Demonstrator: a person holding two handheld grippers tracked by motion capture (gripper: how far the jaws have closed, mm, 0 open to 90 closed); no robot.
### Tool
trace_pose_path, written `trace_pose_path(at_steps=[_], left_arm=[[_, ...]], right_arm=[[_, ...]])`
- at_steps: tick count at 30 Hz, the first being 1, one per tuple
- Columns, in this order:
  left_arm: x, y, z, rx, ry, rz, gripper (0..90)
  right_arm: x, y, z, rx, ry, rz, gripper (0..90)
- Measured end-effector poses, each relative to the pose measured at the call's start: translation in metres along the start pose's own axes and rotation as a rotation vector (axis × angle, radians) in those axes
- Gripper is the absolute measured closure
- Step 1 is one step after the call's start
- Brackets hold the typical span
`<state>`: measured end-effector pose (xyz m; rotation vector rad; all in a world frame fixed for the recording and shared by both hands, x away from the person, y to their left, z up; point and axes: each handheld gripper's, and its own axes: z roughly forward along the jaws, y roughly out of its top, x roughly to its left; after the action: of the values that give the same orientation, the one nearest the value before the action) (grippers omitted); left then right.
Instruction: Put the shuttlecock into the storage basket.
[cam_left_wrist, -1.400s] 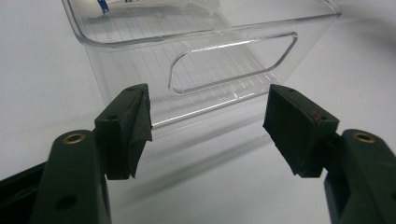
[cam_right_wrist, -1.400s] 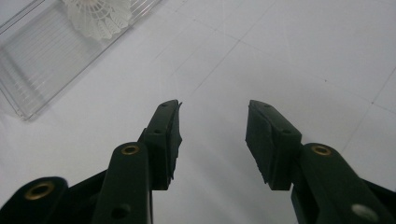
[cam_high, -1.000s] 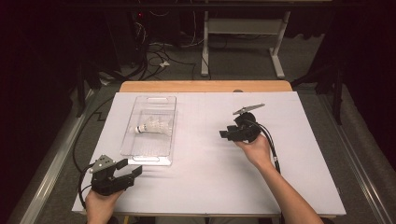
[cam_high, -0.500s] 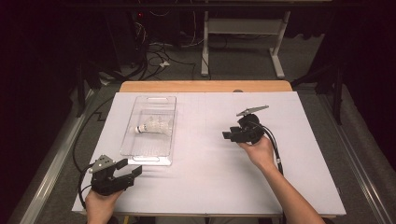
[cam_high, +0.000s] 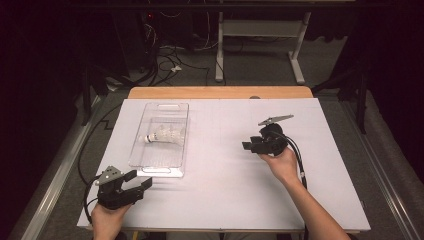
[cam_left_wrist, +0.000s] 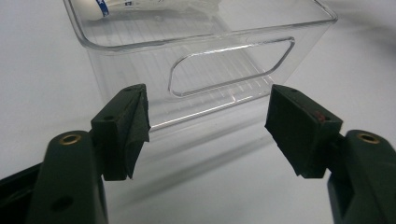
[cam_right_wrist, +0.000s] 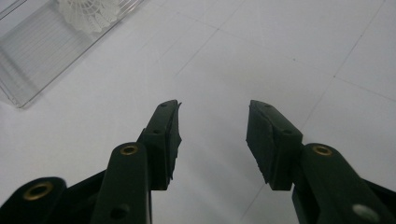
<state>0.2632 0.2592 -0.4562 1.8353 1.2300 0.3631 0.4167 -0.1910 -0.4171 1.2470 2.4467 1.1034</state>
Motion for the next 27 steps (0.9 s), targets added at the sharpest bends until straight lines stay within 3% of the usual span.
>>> trace_pose_path(at_steps=[27], left_arm=[[-0.001, 0.0, 0.0, 0.007, 0.006, 0.006, 31.4]], right_arm=[[-0.01, -0.02, -0.022, -0.04, -0.023, 0.021, 51.2]])
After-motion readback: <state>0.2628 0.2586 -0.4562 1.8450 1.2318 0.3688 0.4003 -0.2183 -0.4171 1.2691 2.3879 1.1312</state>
